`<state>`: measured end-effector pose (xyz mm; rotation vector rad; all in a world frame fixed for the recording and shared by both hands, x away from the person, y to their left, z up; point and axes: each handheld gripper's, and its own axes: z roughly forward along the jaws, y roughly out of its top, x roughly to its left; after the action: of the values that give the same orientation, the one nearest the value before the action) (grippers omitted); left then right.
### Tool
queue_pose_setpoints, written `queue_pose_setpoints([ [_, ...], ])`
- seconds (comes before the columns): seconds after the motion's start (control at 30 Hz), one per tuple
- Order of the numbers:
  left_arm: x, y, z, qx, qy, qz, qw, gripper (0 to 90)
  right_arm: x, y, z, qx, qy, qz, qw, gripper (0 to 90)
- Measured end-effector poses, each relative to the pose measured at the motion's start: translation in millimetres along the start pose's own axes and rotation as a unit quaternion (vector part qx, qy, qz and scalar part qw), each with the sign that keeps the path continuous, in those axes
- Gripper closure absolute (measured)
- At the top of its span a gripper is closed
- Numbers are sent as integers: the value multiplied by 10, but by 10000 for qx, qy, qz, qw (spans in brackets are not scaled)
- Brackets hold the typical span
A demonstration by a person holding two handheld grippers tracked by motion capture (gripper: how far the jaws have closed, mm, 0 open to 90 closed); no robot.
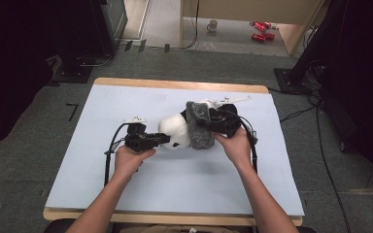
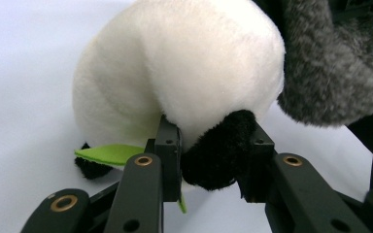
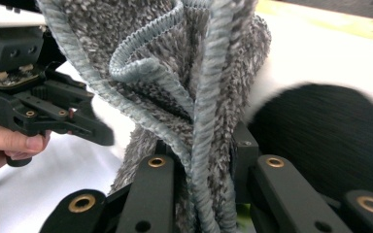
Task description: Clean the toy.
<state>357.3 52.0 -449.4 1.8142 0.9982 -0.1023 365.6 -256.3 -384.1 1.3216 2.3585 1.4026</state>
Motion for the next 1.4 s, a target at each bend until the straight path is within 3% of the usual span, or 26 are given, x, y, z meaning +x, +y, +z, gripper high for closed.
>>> queue_pose_setpoints([
  [0.33,-11,20,29,-11,37,56,10000,684,-374,-116,-244,-317,-399,516,9974,772],
  [0.63,-27,28,56,-27,25,93,9999,680,-561,-254,-264,-346,-579,716,9952,772],
  [1.0,-28,33,69,-83,36,94,9999,677,-688,-326,-297,-289,-767,897,9926,772],
  [1.17,-19,41,57,-98,78,56,9999,675,-786,-393,-327,-180,-965,1131,9887,774],
  [1.27,5,49,47,-148,63,-112,9998,674,-770,-376,-402,-255,-881,1276,9876,774],
  [1.4,22,55,40,-202,74,-209,9996,673,-579,-277,-459,-360,-772,983,9915,774],
])
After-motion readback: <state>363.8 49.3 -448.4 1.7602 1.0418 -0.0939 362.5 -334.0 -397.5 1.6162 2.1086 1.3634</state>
